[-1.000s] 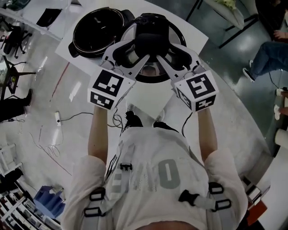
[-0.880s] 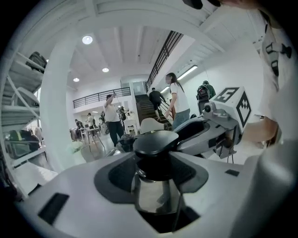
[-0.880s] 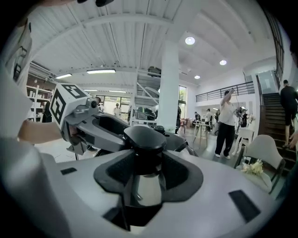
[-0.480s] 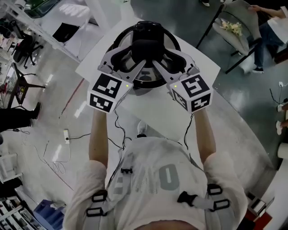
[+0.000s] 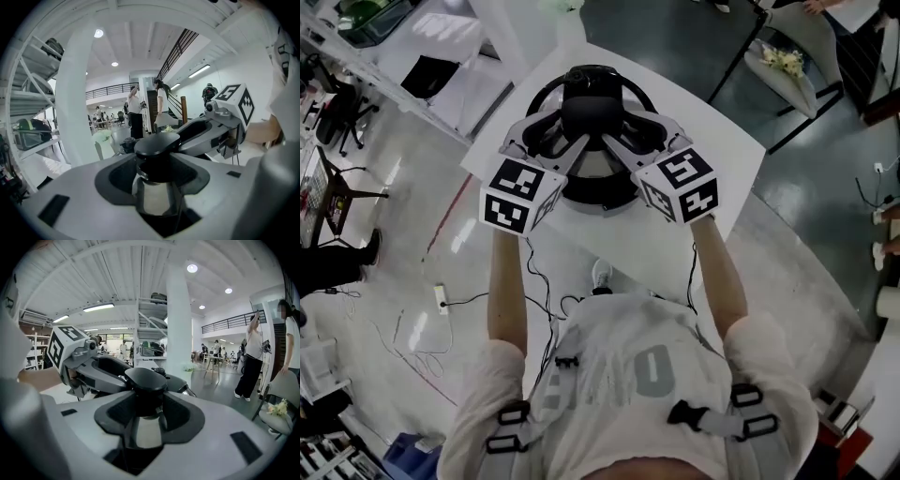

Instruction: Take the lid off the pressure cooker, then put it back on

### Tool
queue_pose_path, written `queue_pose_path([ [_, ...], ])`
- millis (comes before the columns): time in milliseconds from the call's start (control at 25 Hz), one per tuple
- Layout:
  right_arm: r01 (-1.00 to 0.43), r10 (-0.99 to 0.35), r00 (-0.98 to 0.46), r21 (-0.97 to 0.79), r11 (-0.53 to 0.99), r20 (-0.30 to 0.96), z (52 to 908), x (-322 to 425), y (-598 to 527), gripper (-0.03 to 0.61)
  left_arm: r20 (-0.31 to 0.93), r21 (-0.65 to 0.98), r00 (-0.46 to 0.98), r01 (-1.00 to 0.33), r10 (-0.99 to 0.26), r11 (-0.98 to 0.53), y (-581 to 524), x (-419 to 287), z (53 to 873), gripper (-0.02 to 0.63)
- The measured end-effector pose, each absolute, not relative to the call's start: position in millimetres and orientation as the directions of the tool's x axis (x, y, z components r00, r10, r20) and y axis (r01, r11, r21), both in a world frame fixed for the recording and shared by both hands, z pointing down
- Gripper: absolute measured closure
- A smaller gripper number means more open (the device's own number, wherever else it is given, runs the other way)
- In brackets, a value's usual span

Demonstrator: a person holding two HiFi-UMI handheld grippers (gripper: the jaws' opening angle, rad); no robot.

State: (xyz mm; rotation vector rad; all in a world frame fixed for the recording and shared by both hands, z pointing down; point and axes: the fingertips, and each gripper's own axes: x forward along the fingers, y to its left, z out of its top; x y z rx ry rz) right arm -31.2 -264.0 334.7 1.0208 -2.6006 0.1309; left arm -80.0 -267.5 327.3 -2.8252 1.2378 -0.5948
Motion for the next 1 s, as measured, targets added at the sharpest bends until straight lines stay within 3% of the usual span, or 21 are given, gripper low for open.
queue_pose_path([
  [1000,-0.709,-0.603,-0.627,-0.042,0.703,0.492,379.7,-35.2,-266.5,0.413,0.428,-0.025,0.659,-0.675,-0.618,-0.737,-272.8,-84.6,376.6,0.400],
])
